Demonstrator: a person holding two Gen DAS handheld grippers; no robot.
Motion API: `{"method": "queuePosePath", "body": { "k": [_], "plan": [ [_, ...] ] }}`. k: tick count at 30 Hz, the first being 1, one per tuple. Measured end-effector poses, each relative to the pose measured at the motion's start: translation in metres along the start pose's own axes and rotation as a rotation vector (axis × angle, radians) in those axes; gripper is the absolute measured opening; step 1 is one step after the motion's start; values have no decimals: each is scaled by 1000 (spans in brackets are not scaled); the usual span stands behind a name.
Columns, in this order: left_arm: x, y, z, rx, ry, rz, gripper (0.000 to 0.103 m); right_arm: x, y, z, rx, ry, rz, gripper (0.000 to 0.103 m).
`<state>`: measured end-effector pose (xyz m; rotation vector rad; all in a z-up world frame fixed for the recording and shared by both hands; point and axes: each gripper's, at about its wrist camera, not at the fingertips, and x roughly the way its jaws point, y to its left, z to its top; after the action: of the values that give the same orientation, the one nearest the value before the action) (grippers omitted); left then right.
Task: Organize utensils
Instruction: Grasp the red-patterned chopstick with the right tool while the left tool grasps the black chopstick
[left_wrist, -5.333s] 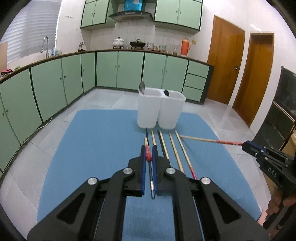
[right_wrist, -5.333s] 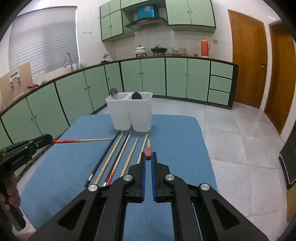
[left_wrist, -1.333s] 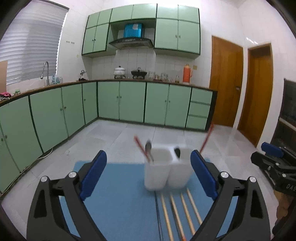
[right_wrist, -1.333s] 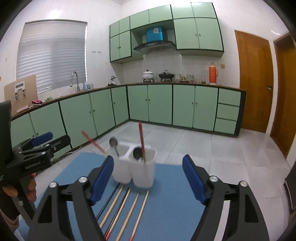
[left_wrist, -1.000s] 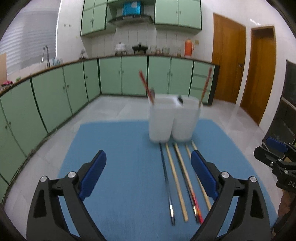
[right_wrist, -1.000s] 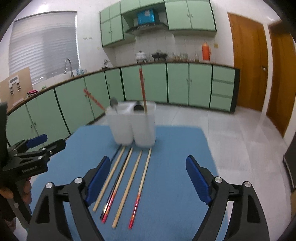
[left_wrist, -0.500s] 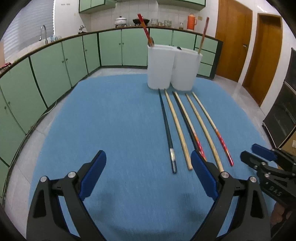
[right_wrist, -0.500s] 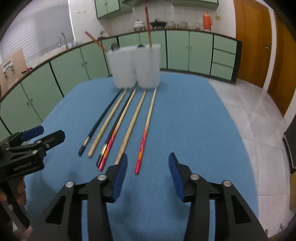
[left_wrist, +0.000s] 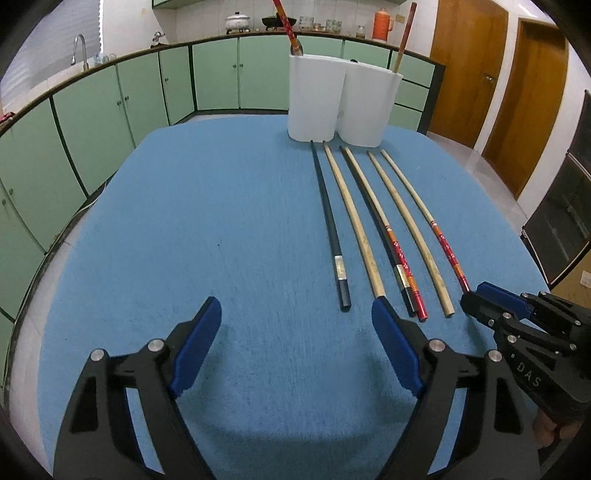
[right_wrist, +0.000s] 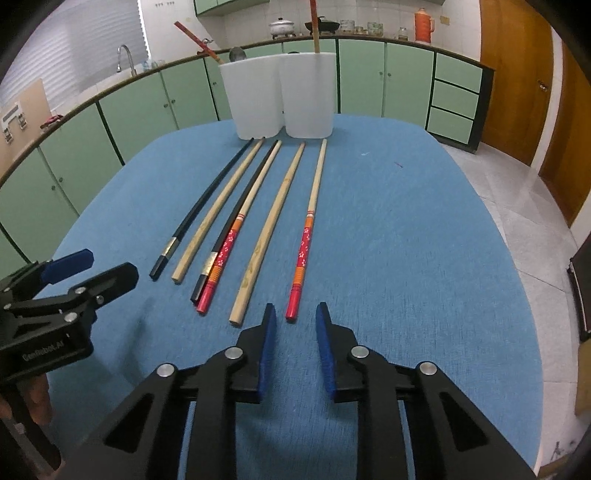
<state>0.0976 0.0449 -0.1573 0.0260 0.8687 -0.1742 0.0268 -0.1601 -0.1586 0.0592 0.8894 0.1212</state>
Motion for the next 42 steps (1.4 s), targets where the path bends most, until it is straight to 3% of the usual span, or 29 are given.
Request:
{"method": "queuePosePath", "body": {
  "k": [9,31,34,39,42],
  "plan": [
    [15,-9,-2,0,45,-9,69,3,-5,2,10,-5,-14,8],
    [22,-24,4,13,29,22,52,8,-8,7,29,-15,-19,7],
    [21,-28,3,16,25,40,43,8,-7,7,23,-17,-25,7],
    [20,-35,3,17,22,26,6,7,-9,7,34,-18,-16,6],
    [21,-37,3,13,21,36,6,6,-10,7,37,-20,-13,6]
  ]
}}
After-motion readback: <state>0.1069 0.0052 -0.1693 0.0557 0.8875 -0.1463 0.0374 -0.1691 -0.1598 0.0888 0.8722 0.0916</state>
